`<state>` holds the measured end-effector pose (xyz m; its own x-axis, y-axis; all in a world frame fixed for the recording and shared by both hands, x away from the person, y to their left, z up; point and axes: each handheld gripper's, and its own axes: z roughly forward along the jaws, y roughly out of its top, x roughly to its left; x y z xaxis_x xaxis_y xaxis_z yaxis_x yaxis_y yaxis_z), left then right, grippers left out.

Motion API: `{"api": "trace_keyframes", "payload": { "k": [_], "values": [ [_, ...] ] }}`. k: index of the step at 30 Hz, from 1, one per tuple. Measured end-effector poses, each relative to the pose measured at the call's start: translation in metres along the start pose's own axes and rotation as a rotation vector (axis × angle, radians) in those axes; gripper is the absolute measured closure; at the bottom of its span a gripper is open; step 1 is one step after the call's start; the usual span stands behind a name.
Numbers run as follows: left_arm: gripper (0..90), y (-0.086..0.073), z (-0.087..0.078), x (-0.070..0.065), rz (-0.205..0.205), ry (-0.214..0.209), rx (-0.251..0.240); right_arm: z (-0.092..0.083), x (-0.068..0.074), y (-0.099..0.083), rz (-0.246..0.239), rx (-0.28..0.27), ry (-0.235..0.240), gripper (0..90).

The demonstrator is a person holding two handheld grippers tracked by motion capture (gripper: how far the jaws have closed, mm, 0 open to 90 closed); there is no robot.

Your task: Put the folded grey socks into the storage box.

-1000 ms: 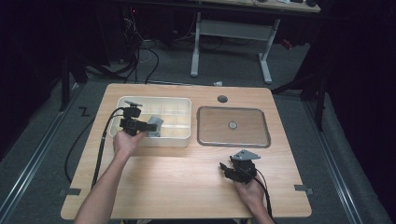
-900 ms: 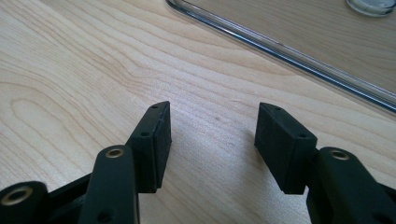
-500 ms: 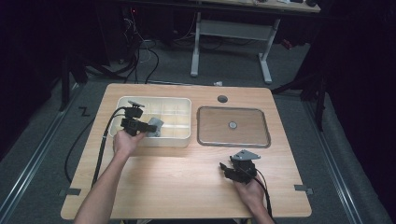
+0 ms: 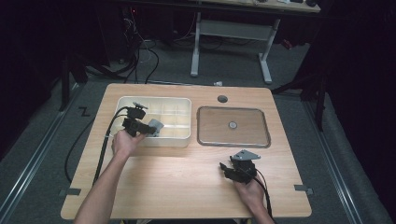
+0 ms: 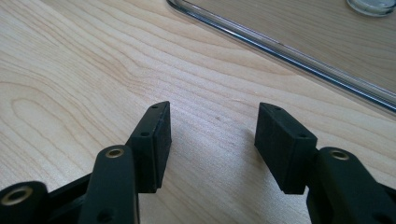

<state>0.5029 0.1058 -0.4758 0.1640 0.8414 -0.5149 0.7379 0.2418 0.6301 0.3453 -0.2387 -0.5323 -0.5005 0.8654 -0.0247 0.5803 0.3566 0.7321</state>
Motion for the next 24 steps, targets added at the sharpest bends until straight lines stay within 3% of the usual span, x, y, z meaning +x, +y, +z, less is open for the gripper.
{"api": "trace_keyframes", "payload": {
  "k": [14, 24],
  "values": [
    [72.2, -0.0041, -0.0003, -0.0047, 0.067, 0.030, 0.035, -0.0001, 0.0000, 0.0000, 0.000, 0.000, 0.000, 46.3],
    [72.1, -0.0038, -0.0041, -0.0083, 0.060, 0.036, 0.026, -0.0001, 0.0000, 0.0000, 0.000, 0.000, 0.001, 46.3]
  ]
}}
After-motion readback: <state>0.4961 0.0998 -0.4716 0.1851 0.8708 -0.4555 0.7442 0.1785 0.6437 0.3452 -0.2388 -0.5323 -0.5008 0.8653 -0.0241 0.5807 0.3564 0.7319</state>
